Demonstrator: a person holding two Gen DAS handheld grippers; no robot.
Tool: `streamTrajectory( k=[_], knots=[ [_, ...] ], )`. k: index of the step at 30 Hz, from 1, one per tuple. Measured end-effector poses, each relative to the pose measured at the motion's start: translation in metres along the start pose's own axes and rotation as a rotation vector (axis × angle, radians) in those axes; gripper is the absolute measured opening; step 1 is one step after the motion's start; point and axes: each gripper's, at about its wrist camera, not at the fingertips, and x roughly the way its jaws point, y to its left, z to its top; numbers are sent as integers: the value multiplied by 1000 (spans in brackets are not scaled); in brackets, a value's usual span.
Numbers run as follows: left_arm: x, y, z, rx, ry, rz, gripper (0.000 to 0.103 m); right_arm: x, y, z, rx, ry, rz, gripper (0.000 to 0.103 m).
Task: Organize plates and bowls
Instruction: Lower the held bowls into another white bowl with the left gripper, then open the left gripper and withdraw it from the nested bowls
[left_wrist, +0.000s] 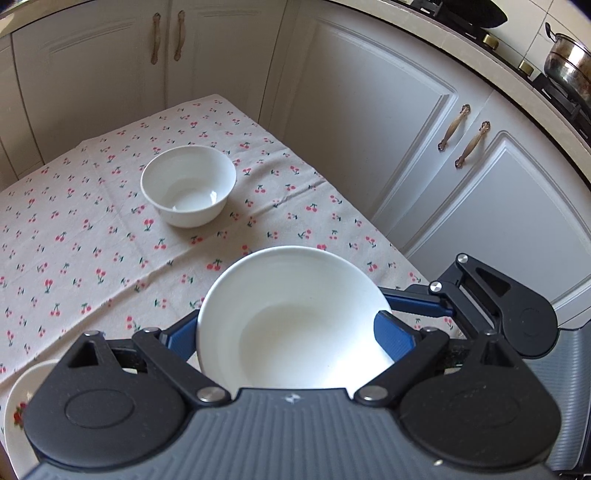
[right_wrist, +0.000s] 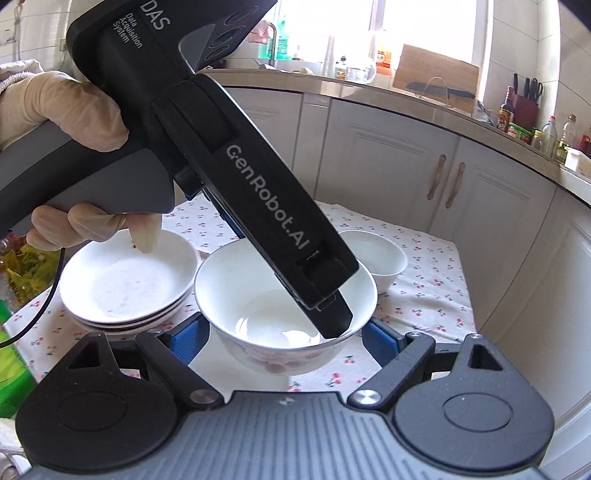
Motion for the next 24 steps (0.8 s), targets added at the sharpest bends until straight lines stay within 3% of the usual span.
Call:
streamTrajectory(
  k=[13, 24],
  knots=[
    [-3, 2, -36, -38, 7, 2, 95, 0, 21, -11, -27, 40, 41, 92],
    [10, 6, -45, -46, 31, -4, 95, 9, 29, -27, -20, 90, 64, 92]
  ],
)
